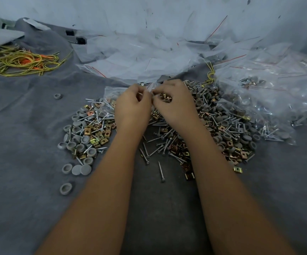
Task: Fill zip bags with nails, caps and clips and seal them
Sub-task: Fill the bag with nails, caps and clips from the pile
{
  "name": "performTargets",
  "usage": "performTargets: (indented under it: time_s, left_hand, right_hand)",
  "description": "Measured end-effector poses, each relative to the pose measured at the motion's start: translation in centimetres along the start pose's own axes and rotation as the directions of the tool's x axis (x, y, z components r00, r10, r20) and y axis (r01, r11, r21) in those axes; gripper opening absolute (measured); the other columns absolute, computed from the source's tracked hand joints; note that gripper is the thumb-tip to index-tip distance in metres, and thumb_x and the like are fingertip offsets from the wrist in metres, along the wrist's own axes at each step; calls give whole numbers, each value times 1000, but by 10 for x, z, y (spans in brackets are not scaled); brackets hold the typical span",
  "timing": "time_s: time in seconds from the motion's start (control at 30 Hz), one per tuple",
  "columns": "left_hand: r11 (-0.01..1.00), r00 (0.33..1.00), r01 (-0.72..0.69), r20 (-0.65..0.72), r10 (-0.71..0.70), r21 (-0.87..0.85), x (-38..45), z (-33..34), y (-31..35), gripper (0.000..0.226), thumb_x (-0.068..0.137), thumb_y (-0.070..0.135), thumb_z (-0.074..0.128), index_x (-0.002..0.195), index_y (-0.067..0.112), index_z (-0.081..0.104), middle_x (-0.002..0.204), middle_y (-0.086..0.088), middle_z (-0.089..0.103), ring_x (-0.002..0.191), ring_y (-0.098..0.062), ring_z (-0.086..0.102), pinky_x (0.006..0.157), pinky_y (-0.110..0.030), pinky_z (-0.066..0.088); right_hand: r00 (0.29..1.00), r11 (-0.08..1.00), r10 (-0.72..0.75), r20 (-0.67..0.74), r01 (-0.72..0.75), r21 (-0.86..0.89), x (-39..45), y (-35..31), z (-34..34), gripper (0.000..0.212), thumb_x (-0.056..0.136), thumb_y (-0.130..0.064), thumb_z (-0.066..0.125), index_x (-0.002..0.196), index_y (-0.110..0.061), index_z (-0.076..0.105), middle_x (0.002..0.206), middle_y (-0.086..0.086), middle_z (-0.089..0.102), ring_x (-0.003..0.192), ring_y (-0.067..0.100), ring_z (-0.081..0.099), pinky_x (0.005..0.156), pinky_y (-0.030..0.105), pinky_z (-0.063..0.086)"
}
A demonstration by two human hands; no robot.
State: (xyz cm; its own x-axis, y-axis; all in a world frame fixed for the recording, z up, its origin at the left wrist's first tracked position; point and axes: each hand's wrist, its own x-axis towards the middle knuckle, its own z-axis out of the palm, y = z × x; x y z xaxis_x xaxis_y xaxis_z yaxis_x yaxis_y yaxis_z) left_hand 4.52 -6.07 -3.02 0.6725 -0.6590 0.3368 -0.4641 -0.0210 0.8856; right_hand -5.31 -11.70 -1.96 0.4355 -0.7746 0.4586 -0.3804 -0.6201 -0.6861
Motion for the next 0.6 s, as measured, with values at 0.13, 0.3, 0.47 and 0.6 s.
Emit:
performTargets:
  time_s: [0.13, 0.3, 0.47, 0.6]
  left_hand:
    - [998, 1000, 30, -5, -30, -56, 2, 1, -3, 16, 93, 24, 53, 79, 24, 60, 68, 4, 62, 63, -12, 59, 59, -29, 46]
    - [998, 999, 40, 8, -39, -52, 2, 1, -5, 18, 92, 24, 52, 75, 26, 57, 66, 4, 57, 63, -17, 52, 60, -32, 42]
    - [998, 999, 44, 25, -43, -43, 0, 0, -4, 25, 91, 21, 52, 66, 26, 52, 59, 6, 51, 55, -13, 45, 56, -29, 36]
    - [997, 998, 53, 41, -51, -50, 0, 0, -6, 25, 92, 21, 53, 67, 24, 53, 58, 5, 50, 54, -15, 44, 56, -30, 36]
  right_hand:
    - [998, 999, 33, 55, -33, -4, 0, -3, -10, 31, 92, -27, 63, 122, -24, 67, 119, -1, 57, 108, 9, 53, 95, 27, 44]
    - [971, 973, 210, 115, -197, -118, -12, -13, -56, 19, 93, -26, 59, 90, -12, 72, 77, -1, 68, 66, 10, 59, 66, 33, 53]
    - [751, 830, 455, 478, -163, -534, -32, -24, -83, 22, 76, -39, 79, 90, -27, 68, 84, -9, 67, 81, 12, 63, 69, 29, 50]
    - [849, 797, 383, 365, -104, -595, -32, -22, -68, 15, 79, -29, 78, 91, -29, 70, 97, -4, 65, 89, 18, 61, 75, 31, 49]
